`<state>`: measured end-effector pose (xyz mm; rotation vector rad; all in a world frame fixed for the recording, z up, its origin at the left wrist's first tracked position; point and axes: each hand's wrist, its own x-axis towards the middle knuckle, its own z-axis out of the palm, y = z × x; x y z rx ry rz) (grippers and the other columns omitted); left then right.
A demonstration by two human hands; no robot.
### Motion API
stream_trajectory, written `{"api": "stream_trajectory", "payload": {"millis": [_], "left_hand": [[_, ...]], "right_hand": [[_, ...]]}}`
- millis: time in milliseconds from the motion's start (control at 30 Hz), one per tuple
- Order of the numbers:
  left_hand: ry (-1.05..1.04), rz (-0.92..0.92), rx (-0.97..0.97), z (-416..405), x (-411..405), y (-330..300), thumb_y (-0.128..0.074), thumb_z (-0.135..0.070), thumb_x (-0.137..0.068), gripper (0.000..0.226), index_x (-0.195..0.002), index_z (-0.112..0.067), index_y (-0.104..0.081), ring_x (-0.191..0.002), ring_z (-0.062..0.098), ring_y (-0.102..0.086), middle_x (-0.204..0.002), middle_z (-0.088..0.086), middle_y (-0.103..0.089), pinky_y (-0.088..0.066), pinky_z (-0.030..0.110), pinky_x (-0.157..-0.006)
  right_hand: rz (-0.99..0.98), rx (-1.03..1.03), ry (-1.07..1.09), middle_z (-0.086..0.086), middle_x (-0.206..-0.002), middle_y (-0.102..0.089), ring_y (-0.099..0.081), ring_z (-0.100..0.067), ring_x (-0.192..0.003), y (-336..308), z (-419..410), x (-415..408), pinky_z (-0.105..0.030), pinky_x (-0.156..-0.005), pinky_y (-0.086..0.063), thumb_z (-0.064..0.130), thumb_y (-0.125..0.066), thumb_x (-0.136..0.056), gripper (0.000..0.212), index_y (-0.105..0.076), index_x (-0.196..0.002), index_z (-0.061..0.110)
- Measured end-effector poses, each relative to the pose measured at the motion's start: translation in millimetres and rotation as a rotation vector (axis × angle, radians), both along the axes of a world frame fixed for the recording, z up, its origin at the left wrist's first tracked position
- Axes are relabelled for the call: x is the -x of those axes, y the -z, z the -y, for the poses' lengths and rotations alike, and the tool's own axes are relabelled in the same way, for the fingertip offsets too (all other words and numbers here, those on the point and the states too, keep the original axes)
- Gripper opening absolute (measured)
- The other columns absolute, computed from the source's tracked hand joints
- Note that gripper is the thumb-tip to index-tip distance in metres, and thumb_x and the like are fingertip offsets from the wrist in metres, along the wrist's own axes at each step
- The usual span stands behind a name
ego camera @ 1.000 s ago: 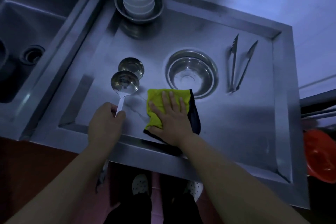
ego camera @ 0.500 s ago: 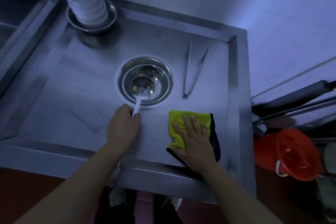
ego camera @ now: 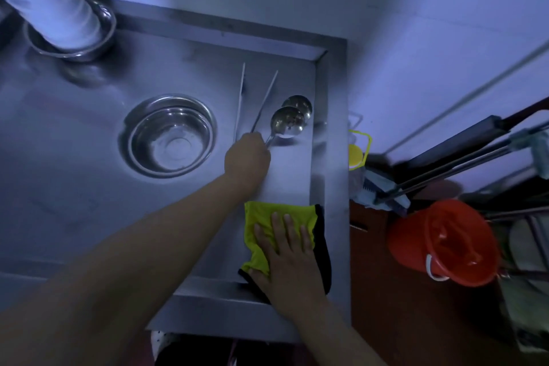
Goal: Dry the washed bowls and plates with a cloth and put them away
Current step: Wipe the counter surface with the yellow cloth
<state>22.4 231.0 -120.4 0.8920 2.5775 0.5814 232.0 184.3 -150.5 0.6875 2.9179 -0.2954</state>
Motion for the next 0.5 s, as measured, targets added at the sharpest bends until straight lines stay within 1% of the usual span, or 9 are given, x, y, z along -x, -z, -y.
{"api": "stream_trajectory", "payload": {"millis": [67, 100, 200, 333, 367, 433, 467, 500], "left_hand": [[0.014, -0.012, 0.005, -7, 3, 4, -0.054, -0.019, -0.087, 0.011, -0.081, -0.01, -0.051, -0.079, 0.03, -0.055, -0.091, 0.013, -0.057, -0.032, 0.031, -0.061], [0.03, -0.024, 0.02, -8, 3, 6, -0.057, -0.022, -0.086, 0.014, -0.079, -0.011, -0.05, -0.078, 0.029, -0.053, -0.091, 0.013, -0.059, -0.032, 0.031, -0.062], [0.09, -0.092, 0.078, -11, 5, 13, -0.06, -0.024, -0.084, 0.017, -0.083, -0.008, -0.056, -0.085, 0.032, -0.057, -0.094, 0.014, -0.062, -0.033, 0.031, -0.063], [0.2, -0.185, 0.141, -9, 5, 12, -0.057, -0.025, -0.088, 0.02, -0.09, -0.005, -0.059, -0.087, 0.033, -0.059, -0.095, 0.014, -0.063, -0.034, 0.031, -0.063], [0.219, -0.183, 0.137, -5, 5, 10, -0.056, -0.026, -0.089, 0.02, -0.09, -0.006, -0.058, -0.087, 0.033, -0.06, -0.095, 0.014, -0.063, -0.034, 0.031, -0.063], [0.217, -0.161, 0.068, 13, 11, 5, -0.055, -0.026, -0.088, 0.019, -0.09, -0.008, -0.058, -0.088, 0.033, -0.06, -0.095, 0.013, -0.063, -0.033, 0.031, -0.065], [0.188, -0.145, 0.016, 27, 17, 4, -0.055, -0.028, -0.088, 0.02, -0.094, -0.009, -0.06, -0.089, 0.033, -0.06, -0.095, 0.012, -0.065, -0.036, 0.032, -0.066], [0.144, -0.132, -0.028, 44, 26, 1, -0.056, -0.03, -0.087, 0.022, -0.1, -0.012, -0.062, -0.091, 0.032, -0.061, -0.098, 0.01, -0.067, -0.04, 0.032, -0.07]], "right_hand": [[0.0, 0.003, 0.001, -0.009, -0.149, -0.04, -0.036, -0.032, -0.137, -1, -1, -2, -0.049, -0.108, -0.021, 0.063, -0.04, -0.081, 0.068, -0.047, -0.14, 0.028], [-0.001, 0.001, 0.001, -0.009, -0.149, -0.041, -0.036, -0.032, -0.137, -1, -1, -3, -0.049, -0.108, -0.021, 0.063, -0.04, -0.081, 0.068, -0.048, -0.14, 0.029], [-0.001, 0.001, -0.002, -0.008, -0.149, -0.04, -0.034, -0.032, -0.138, -3, -2, -4, -0.049, -0.108, -0.02, 0.063, -0.038, -0.081, 0.069, -0.047, -0.14, 0.028], [0.017, 0.024, -0.005, -0.01, -0.151, -0.036, -0.031, -0.034, -0.139, -3, -1, -3, -0.05, -0.108, -0.018, 0.065, -0.039, -0.082, 0.07, -0.044, -0.142, 0.029], [0.032, 0.014, -0.014, -0.011, -0.151, -0.036, -0.031, -0.035, -0.139, -3, -1, -2, -0.051, -0.108, -0.019, 0.065, -0.039, -0.081, 0.07, -0.044, -0.141, 0.03], [0.049, -0.012, -0.043, -0.013, -0.151, -0.036, -0.032, -0.037, -0.138, -4, 0, 0, -0.052, -0.107, -0.019, 0.064, -0.042, -0.079, 0.07, -0.045, -0.141, 0.031], [0.059, -0.02, -0.056, -0.014, -0.15, -0.037, -0.034, -0.038, -0.137, -5, 3, 2, -0.053, -0.108, -0.021, 0.064, -0.047, -0.077, 0.071, -0.046, -0.14, 0.031], [0.071, -0.026, -0.061, -0.014, -0.149, -0.039, -0.037, -0.038, -0.136, -5, 7, 3, -0.054, -0.108, -0.027, 0.063, -0.055, -0.073, 0.072, -0.049, -0.138, 0.033]]}}
